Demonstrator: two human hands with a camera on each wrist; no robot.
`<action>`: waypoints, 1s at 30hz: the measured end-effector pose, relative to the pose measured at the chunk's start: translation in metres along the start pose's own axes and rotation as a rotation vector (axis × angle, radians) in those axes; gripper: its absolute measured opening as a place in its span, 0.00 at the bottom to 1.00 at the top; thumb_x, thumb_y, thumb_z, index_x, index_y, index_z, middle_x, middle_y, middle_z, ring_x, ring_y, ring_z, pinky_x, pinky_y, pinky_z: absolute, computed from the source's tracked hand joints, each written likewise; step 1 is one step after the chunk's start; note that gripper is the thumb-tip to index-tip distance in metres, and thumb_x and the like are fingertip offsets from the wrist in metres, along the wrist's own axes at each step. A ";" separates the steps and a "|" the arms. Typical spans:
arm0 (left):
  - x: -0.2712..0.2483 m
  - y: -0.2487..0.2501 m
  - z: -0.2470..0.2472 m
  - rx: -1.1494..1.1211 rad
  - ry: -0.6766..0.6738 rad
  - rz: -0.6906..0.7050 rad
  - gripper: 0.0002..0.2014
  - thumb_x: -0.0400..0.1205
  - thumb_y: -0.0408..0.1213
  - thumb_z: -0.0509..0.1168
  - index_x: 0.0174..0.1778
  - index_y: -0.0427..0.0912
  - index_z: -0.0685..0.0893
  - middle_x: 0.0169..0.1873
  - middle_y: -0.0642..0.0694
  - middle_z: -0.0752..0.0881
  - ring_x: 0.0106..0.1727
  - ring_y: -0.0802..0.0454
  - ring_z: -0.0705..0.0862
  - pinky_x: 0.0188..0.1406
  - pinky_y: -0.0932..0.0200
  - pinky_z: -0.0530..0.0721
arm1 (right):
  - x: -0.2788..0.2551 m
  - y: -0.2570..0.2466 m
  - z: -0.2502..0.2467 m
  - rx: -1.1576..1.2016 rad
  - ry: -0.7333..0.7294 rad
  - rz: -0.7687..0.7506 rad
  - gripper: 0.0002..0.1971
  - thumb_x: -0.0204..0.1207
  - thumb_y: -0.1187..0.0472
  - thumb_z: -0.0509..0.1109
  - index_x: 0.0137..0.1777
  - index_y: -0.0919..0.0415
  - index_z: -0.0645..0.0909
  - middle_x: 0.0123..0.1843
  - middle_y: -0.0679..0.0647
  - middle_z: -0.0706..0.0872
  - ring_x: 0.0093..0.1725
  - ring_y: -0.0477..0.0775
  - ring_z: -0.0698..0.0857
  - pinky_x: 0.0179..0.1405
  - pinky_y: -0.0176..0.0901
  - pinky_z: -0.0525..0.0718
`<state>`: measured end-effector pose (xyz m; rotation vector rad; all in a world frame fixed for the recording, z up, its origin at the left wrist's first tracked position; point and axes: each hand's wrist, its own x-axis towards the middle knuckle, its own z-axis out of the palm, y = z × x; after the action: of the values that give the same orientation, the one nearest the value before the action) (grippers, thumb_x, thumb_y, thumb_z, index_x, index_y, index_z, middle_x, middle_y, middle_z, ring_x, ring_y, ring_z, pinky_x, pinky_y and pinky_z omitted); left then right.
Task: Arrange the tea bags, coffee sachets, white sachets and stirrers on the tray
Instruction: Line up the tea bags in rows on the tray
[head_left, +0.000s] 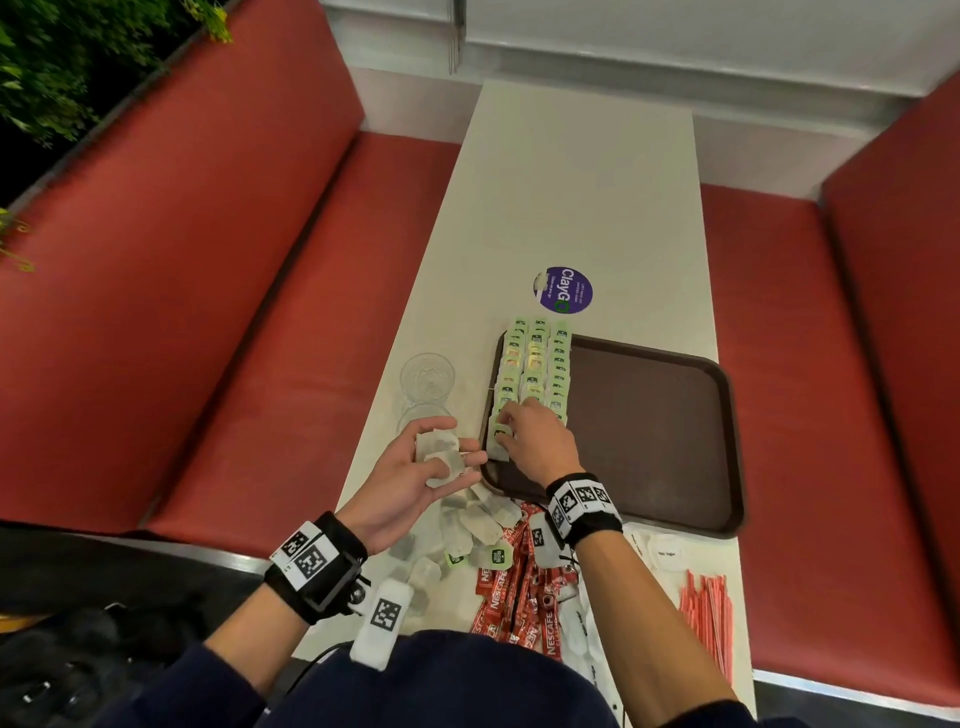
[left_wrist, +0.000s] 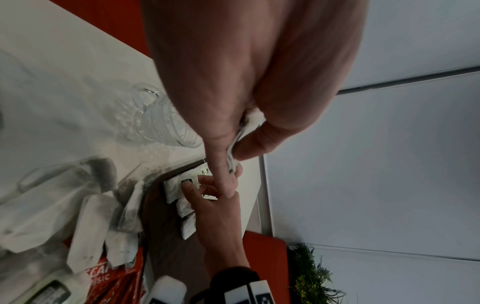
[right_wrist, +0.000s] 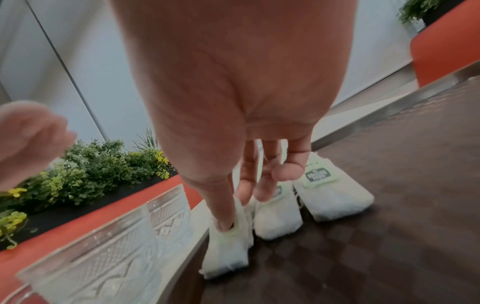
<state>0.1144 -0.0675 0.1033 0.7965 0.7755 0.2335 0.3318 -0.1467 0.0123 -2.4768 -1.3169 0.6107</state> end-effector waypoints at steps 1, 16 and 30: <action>0.000 0.000 0.001 0.012 -0.015 0.000 0.28 0.87 0.09 0.54 0.81 0.36 0.75 0.68 0.25 0.88 0.72 0.30 0.89 0.70 0.39 0.91 | -0.002 0.000 0.001 0.013 0.024 0.004 0.11 0.87 0.52 0.75 0.67 0.50 0.83 0.61 0.51 0.80 0.59 0.59 0.86 0.50 0.54 0.86; 0.002 -0.001 0.011 0.196 0.042 0.158 0.21 0.85 0.24 0.75 0.73 0.36 0.78 0.59 0.32 0.94 0.58 0.36 0.95 0.62 0.44 0.94 | -0.082 -0.061 -0.073 0.723 0.117 -0.197 0.07 0.84 0.48 0.80 0.53 0.46 0.86 0.45 0.47 0.90 0.41 0.48 0.87 0.42 0.35 0.82; 0.007 -0.005 0.013 0.667 0.059 0.289 0.30 0.71 0.28 0.86 0.63 0.56 0.82 0.46 0.46 0.94 0.44 0.51 0.91 0.48 0.48 0.91 | -0.083 -0.061 -0.070 0.563 -0.077 -0.233 0.11 0.81 0.42 0.81 0.52 0.43 0.83 0.33 0.46 0.79 0.32 0.43 0.75 0.36 0.39 0.74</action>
<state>0.1280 -0.0754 0.1022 1.5430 0.7995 0.2590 0.2800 -0.1854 0.1192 -1.8379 -1.2253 0.8814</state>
